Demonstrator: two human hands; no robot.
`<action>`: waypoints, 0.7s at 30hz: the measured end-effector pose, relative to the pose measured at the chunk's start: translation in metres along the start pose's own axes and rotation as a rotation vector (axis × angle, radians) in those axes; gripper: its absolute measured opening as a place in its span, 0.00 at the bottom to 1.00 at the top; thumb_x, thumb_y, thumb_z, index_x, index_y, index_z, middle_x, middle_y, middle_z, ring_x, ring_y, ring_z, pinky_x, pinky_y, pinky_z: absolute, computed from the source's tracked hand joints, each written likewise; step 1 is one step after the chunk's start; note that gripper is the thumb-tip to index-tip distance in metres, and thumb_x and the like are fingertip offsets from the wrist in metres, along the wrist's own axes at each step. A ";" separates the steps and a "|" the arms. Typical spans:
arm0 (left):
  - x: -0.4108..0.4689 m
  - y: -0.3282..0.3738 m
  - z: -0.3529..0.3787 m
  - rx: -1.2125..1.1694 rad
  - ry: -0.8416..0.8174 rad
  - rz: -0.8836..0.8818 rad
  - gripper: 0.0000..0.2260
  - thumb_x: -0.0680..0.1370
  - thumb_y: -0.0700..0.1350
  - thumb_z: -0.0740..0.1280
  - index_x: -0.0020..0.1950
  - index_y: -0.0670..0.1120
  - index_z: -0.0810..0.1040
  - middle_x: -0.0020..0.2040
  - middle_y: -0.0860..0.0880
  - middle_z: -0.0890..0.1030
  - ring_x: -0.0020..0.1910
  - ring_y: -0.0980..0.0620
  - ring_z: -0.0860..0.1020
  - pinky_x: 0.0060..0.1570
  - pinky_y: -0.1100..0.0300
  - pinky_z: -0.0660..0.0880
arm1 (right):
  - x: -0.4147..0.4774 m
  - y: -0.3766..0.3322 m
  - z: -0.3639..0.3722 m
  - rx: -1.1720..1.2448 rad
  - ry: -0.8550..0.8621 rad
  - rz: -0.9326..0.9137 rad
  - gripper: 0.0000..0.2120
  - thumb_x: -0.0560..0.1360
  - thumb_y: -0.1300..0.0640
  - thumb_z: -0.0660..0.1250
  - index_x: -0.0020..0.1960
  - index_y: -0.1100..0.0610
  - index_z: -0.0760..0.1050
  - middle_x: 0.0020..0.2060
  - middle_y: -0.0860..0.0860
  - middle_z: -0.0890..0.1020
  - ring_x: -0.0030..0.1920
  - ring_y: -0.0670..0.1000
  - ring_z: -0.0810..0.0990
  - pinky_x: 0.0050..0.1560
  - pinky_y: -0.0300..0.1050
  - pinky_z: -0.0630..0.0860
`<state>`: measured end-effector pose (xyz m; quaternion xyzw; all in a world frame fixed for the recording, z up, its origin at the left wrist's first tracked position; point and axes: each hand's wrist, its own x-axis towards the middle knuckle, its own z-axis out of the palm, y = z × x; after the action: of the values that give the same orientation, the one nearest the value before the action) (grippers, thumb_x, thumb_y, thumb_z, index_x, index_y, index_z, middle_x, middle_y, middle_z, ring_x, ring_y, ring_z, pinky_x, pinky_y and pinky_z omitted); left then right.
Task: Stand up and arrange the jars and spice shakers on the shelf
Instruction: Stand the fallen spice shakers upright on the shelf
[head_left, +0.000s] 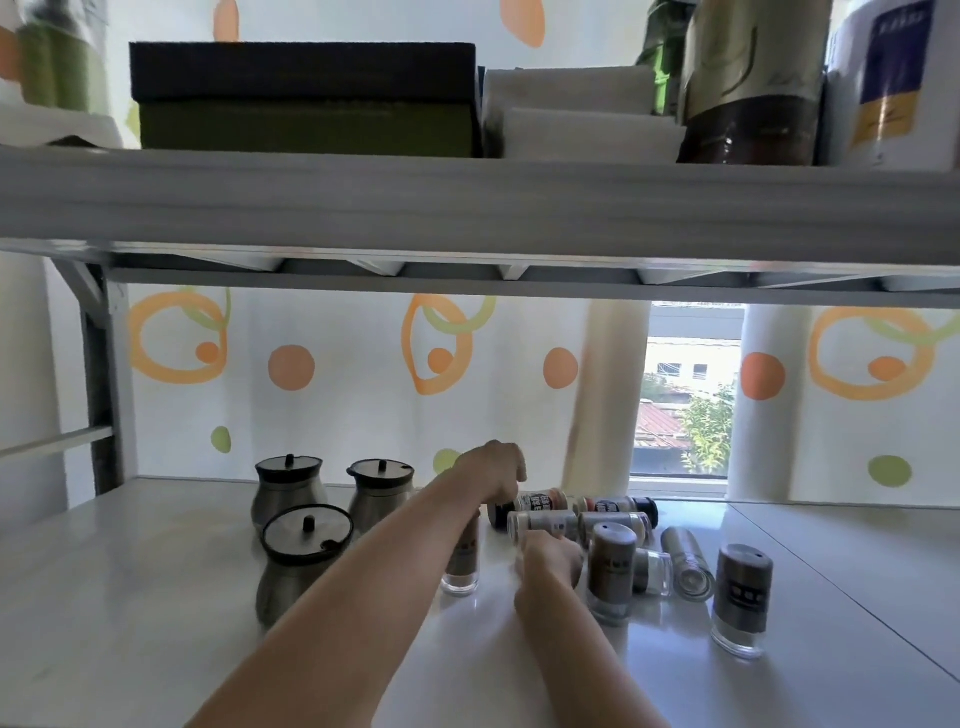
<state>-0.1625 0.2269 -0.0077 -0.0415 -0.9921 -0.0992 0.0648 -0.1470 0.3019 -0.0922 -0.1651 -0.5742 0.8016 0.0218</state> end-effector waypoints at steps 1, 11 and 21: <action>0.005 0.003 0.002 0.017 -0.032 0.010 0.17 0.73 0.33 0.62 0.60 0.42 0.78 0.62 0.43 0.78 0.60 0.44 0.77 0.50 0.57 0.75 | 0.002 0.000 -0.001 0.004 -0.017 -0.009 0.19 0.75 0.66 0.62 0.65 0.64 0.69 0.61 0.61 0.76 0.60 0.60 0.77 0.53 0.49 0.74; 0.029 0.010 0.024 0.122 -0.111 0.054 0.05 0.69 0.40 0.74 0.38 0.41 0.80 0.47 0.40 0.82 0.49 0.42 0.81 0.50 0.52 0.78 | -0.005 -0.005 0.000 0.308 0.036 0.090 0.22 0.69 0.77 0.60 0.61 0.66 0.74 0.45 0.58 0.80 0.45 0.56 0.79 0.50 0.49 0.81; 0.026 0.002 0.025 0.126 -0.124 0.037 0.16 0.68 0.44 0.75 0.53 0.40 0.81 0.52 0.41 0.82 0.53 0.43 0.80 0.49 0.56 0.76 | -0.027 -0.014 -0.007 0.278 0.048 0.145 0.12 0.70 0.77 0.56 0.34 0.64 0.67 0.32 0.57 0.72 0.32 0.50 0.72 0.53 0.50 0.77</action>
<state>-0.1908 0.2354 -0.0285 -0.0615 -0.9975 -0.0326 0.0073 -0.1218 0.3073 -0.0744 -0.2205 -0.4435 0.8687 0.0002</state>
